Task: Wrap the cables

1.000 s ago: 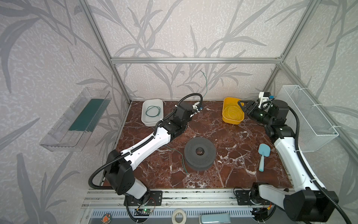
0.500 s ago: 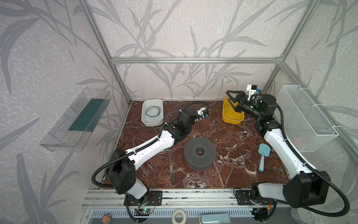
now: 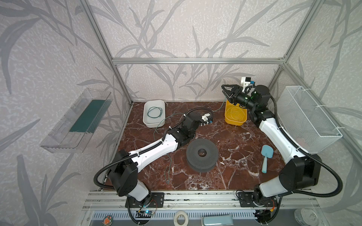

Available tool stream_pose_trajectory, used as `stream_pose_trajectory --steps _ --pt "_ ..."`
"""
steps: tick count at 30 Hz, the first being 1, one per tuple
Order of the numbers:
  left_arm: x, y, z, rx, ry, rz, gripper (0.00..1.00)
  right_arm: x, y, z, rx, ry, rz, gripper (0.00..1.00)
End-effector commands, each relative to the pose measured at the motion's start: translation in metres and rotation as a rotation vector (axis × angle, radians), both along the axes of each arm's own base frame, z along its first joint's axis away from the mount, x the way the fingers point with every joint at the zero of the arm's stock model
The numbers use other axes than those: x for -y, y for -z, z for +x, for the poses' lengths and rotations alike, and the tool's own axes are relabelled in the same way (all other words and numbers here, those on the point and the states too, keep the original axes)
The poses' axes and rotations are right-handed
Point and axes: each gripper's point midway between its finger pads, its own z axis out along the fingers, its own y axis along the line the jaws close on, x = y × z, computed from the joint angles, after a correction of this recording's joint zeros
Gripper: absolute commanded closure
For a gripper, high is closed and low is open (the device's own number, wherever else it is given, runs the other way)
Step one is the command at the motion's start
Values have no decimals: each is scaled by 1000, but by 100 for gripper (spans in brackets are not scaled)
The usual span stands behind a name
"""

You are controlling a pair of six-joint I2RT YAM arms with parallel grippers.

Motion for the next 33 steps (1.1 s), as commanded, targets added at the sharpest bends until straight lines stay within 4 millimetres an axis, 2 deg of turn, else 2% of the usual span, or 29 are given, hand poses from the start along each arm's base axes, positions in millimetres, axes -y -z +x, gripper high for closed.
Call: stream_pose_trajectory --steps 1,6,9,10,12,13,14,17,21,23,26,28,33 --pt "-5 -10 -2 36 -6 4 100 2 -12 -5 37 14 -28 70" --pt "-12 -7 -4 33 -20 17 100 4 -13 -11 52 14 -60 100" --pt "-16 -7 -5 35 -32 14 100 5 -13 -14 56 22 -71 100" --pt "-17 -8 -5 39 -42 7 86 6 -13 -15 59 25 -69 100" --pt "-20 -14 -7 26 -52 -4 43 7 -12 -16 61 35 -66 100" --pt "-20 -19 -9 23 -51 -21 32 7 -11 -16 62 42 -63 100" --pt "-22 -24 -12 10 -45 -26 29 7 -11 -15 61 46 -62 100" --pt "-24 -50 -27 -7 -12 -94 23 4 -8 -13 60 53 -60 100" --pt "-16 -97 -48 -27 73 -333 21 -7 -3 -11 67 50 -53 100" --pt "0 -116 -56 -64 133 -462 19 -15 -2 -12 72 49 -56 100" --pt "37 -138 -64 -153 252 -671 18 -25 -4 -15 88 43 -53 100" --pt "60 -141 -64 -216 308 -779 18 -29 -6 -18 90 37 -43 100" --pt "94 -124 -54 -307 353 -908 24 -30 -9 -27 96 36 -25 100"
